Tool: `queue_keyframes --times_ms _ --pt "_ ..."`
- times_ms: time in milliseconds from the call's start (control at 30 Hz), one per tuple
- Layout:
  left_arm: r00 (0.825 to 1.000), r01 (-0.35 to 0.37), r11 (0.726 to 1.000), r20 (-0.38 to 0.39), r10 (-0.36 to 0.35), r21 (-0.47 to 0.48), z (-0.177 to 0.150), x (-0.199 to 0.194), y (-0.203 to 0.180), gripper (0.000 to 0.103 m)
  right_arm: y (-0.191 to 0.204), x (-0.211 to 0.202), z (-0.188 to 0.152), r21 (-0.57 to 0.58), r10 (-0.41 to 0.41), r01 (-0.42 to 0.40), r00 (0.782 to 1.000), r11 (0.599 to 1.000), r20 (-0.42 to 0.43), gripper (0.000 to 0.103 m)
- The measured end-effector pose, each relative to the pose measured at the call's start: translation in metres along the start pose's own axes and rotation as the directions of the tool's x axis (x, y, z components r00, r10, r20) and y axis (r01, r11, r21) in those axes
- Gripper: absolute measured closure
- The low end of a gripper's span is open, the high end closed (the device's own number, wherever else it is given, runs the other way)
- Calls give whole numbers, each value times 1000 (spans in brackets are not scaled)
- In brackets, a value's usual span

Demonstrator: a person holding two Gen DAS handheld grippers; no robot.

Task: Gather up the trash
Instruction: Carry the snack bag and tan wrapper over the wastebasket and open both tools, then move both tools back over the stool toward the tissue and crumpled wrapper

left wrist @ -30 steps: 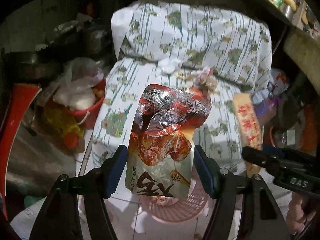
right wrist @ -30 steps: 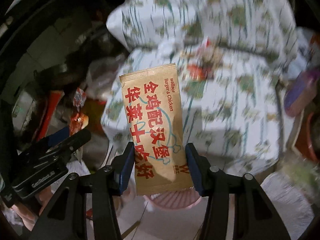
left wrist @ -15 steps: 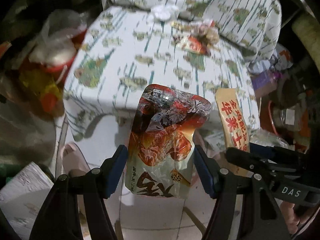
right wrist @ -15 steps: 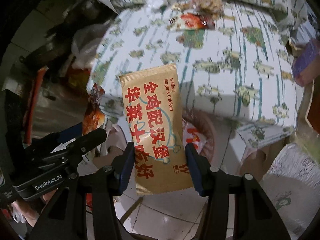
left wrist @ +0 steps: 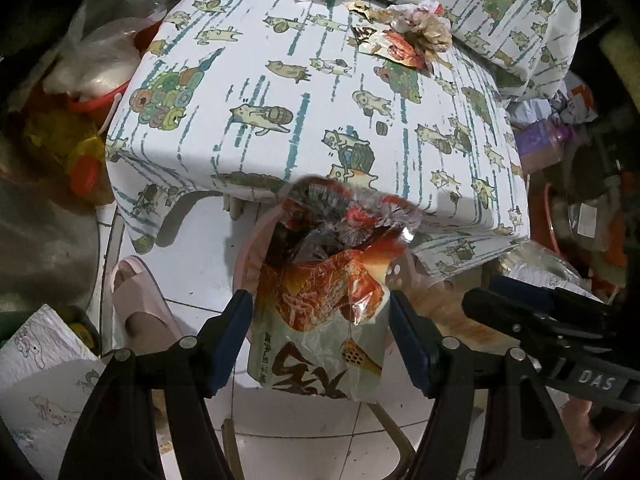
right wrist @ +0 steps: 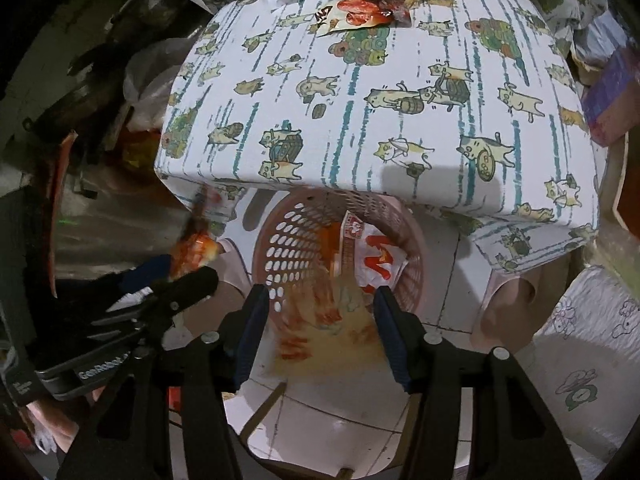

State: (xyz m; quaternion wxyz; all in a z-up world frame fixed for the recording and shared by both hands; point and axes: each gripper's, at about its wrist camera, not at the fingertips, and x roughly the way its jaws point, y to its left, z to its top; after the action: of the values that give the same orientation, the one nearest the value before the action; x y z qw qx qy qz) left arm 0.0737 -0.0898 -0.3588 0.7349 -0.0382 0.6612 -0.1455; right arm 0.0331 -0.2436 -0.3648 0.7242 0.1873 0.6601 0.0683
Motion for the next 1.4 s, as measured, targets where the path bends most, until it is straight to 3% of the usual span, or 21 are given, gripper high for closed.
queue_keyframes --times_ms 67,700,1033,1133,1300,1400 --pt "1000 -7 1000 -3 7 -10 0 1 2 20 -2 -3 0 8 0 -1 1000 1000 13 48" --pt "993 -78 997 93 78 -8 4 -19 1 19 -1 -20 2 -14 -31 33 996 999 85 47" --pt "979 -74 997 191 73 -3 10 -42 -4 19 7 -38 2 -43 -45 54 978 998 201 47" --pt "967 -81 997 242 75 15 13 -59 -5 19 13 -50 1 -63 -60 81 960 995 274 47" --pt "925 -126 992 365 110 20 15 -90 -10 19 22 -66 2 -85 -95 136 924 987 370 47" --pt "902 -147 989 411 131 7 15 -102 -9 19 23 -71 3 -85 -86 129 916 988 392 47"
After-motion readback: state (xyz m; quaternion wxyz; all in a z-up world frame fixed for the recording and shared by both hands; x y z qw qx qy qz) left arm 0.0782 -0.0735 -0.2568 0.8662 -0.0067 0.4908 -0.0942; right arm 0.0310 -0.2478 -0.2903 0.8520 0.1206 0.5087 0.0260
